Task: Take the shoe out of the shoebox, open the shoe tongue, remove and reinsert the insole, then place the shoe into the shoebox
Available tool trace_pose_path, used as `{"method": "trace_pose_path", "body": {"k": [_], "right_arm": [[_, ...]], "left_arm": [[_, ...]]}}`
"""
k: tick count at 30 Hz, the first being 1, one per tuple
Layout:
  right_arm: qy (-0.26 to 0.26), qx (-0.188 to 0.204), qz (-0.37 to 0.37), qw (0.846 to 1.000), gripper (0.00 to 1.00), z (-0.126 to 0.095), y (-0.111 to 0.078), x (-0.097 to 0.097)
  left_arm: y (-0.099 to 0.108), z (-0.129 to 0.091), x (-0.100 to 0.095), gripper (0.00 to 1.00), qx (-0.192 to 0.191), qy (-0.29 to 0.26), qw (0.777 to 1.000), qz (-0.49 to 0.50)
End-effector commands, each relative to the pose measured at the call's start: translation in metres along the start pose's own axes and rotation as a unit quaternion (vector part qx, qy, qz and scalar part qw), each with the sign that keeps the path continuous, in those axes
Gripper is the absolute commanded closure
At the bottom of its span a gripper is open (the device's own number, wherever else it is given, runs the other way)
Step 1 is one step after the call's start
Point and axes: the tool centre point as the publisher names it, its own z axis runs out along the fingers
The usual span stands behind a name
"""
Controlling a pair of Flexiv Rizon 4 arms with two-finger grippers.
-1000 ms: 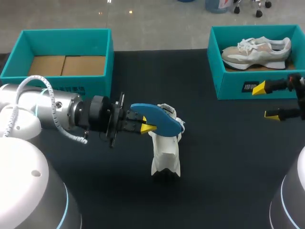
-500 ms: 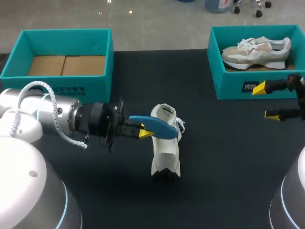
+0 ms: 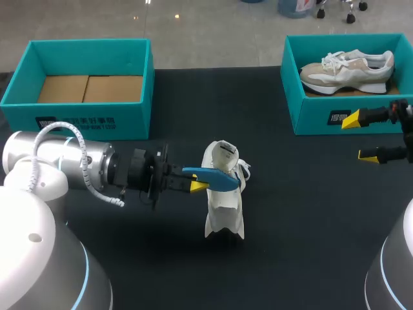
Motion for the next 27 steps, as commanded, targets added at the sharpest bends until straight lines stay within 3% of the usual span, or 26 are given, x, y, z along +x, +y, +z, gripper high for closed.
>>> {"method": "trace_pose_path", "body": {"k": [1, 12, 19, 27], "right_arm": [[-0.002, 0.0, 0.001, 1.0, 0.0, 0.001, -0.001, 0.0], [-0.002, 0.0, 0.001, 1.0, 0.0, 0.001, -0.001, 0.0], [-0.002, 0.0, 0.001, 1.0, 0.0, 0.001, -0.001, 0.0], [-0.002, 0.0, 0.001, 1.0, 0.0, 0.001, -0.001, 0.0]], "left_arm": [[0.003, 0.004, 0.0, 1.0, -0.001, 0.0, 1.0, -0.001], [0.003, 0.004, 0.0, 1.0, -0.001, 0.0, 1.0, -0.001], [0.011, -0.007, -0.008, 1.0, -0.019, 0.009, 0.999, 0.046], [0.02, -0.006, -0.014, 1.0, -0.009, 0.021, 0.999, 0.049]]}}
